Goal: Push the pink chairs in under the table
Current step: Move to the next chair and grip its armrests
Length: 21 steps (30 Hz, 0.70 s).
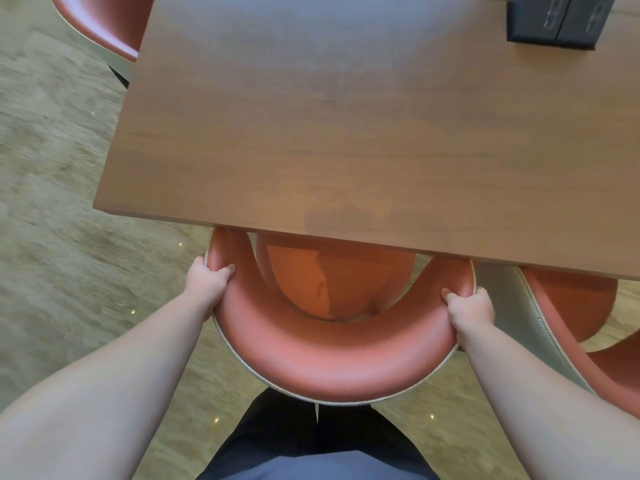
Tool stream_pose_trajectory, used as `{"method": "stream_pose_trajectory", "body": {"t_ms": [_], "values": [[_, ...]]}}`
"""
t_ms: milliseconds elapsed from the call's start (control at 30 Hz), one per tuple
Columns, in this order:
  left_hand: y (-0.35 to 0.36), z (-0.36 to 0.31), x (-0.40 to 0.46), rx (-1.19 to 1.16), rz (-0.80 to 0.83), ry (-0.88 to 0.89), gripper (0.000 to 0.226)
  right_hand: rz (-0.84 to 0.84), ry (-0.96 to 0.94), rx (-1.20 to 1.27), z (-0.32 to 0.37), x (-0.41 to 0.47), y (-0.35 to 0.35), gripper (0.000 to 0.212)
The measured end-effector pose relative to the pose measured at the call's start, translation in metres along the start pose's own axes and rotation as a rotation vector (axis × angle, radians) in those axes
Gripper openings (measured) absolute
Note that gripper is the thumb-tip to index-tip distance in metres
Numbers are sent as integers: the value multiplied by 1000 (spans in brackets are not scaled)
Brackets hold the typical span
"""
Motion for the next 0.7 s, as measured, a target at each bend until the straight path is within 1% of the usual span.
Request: {"method": "stream_pose_trajectory", "body": {"t_ms": [100,200,267,367,433,500,567,667,700], "values": [[-1,0,3,16,4,-16,46,11,0,-12,3,0,0,38],[-1,-2,1,23,25,-31,56,45,3,-37,6,-4,-3,51],[-2,-4,-5,12,7,-34,58,71,6,-42,9,-11,-5,57],[-6,-12,-25,-61,-11,-25,62,74,-9,-28,15,-27,-13,54],[-12,-15,-44,-149,-30,-17,67,70,-42,-9,20,-43,-18,57],[-20,-15,-64,-240,-55,4,64,72,-96,-1,23,-60,-22,60],[-29,-16,-84,-317,-66,39,55,82,-172,-27,25,-78,-24,60],[-35,-14,-112,-373,-16,90,35,127,-268,-19,22,-106,-27,58],[-36,-13,-121,-386,-3,92,32,152,-298,8,21,-115,-27,56]]}}
Point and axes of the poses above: each hand's wrist, its own x-axis towards the middle knuckle, its own y-axis out of the palm, z = x × y, the point moved 7 cm from there along x, towards the middle knuckle, and after that the axes turned 4 degrees about y, right-handed, at the moved point
